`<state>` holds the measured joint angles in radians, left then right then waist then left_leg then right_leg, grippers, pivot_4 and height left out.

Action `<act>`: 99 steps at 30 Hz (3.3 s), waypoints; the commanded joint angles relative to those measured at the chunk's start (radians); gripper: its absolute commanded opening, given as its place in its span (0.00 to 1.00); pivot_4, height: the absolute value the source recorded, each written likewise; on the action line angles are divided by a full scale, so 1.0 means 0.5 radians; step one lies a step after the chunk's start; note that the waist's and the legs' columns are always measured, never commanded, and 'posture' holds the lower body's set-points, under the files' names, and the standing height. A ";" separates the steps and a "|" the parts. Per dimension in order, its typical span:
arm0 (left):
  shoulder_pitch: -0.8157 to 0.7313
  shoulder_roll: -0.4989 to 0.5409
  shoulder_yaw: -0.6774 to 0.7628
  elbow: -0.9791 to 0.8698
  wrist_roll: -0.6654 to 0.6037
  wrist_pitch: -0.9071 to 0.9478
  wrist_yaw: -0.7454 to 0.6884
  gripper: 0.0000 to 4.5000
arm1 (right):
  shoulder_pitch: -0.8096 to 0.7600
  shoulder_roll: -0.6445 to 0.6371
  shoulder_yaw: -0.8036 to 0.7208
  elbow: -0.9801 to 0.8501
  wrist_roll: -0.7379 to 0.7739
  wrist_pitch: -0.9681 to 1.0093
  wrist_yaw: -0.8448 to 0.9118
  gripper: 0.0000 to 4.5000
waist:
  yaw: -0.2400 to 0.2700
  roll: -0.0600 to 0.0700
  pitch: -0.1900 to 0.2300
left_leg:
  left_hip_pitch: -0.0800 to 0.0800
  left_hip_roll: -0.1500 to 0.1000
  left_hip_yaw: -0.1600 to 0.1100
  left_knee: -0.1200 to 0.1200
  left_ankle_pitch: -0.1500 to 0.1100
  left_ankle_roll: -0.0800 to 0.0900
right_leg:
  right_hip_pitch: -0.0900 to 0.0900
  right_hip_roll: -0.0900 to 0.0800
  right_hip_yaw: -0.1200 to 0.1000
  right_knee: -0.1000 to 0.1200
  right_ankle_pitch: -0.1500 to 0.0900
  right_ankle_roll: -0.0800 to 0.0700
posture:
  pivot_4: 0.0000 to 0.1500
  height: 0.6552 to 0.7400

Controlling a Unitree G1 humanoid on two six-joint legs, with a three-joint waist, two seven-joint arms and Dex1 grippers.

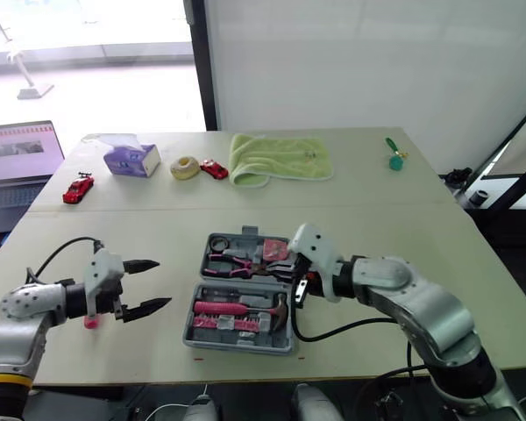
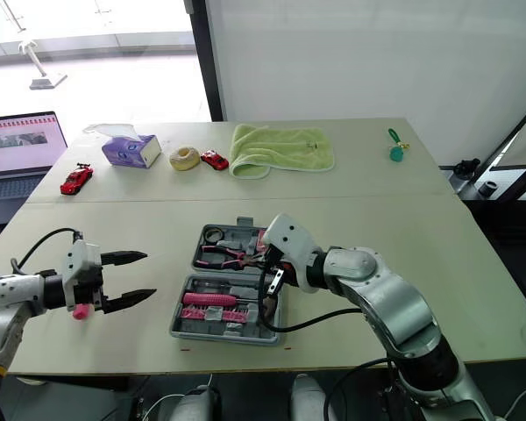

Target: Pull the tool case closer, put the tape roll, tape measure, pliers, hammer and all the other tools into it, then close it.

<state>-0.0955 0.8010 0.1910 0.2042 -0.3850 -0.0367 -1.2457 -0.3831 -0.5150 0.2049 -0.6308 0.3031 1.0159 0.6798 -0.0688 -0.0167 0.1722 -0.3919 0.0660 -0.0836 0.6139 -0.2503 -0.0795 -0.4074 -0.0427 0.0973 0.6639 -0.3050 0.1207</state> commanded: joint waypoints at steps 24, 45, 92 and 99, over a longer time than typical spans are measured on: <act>0.402 0.423 0.732 1.327 -0.021 -0.656 -0.114 1.00 | 1.693 -0.269 -1.885 0.606 0.353 -1.120 0.467 0.99 | 0.049 -0.011 0.010 | 0.006 0.000 0.013 -0.003 -0.002 0.001 | 0.008 -0.005 0.005 -0.016 -0.002 -0.013 | 1.00 1.00; 0.397 -0.338 0.815 -0.695 -0.512 1.444 1.877 1.00 | 0.573 -0.667 -0.867 -0.149 1.041 -0.312 0.245 0.99 | 0.052 -0.014 0.012 | 0.007 0.000 0.008 0.003 -0.001 0.001 | 0.016 -0.003 0.007 -0.016 0.006 0.002 | 1.00 1.00; -0.262 -0.373 0.344 -0.447 0.005 1.802 1.973 0.11 | 0.453 -0.651 -0.403 -0.141 0.737 -0.477 0.151 1.00 | 0.069 -0.017 0.013 | 0.006 -0.003 0.002 0.003 0.003 -0.006 | 0.019 -0.004 0.002 -0.018 0.009 0.006 | 1.00 1.00; -0.156 0.243 0.061 -0.874 -0.147 1.679 1.017 0.11 | 0.522 -0.637 -0.415 -0.144 0.729 -0.479 0.083 1.00 | 0.059 -0.023 0.020 | 0.001 -0.003 0.001 0.000 0.005 -0.011 | 0.014 -0.005 0.000 -0.021 0.009 0.006 | 1.00 1.00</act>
<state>-0.1790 0.8801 0.2525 -0.1691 -0.4323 0.8337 -0.6079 -0.1202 -0.8421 0.0241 -0.6699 0.6691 0.7816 0.7296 -0.0393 -0.0283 0.1821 -0.3913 0.0645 -0.0825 0.6140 -0.2476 -0.0850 -0.4005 -0.0455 0.0975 0.6533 -0.3006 0.1232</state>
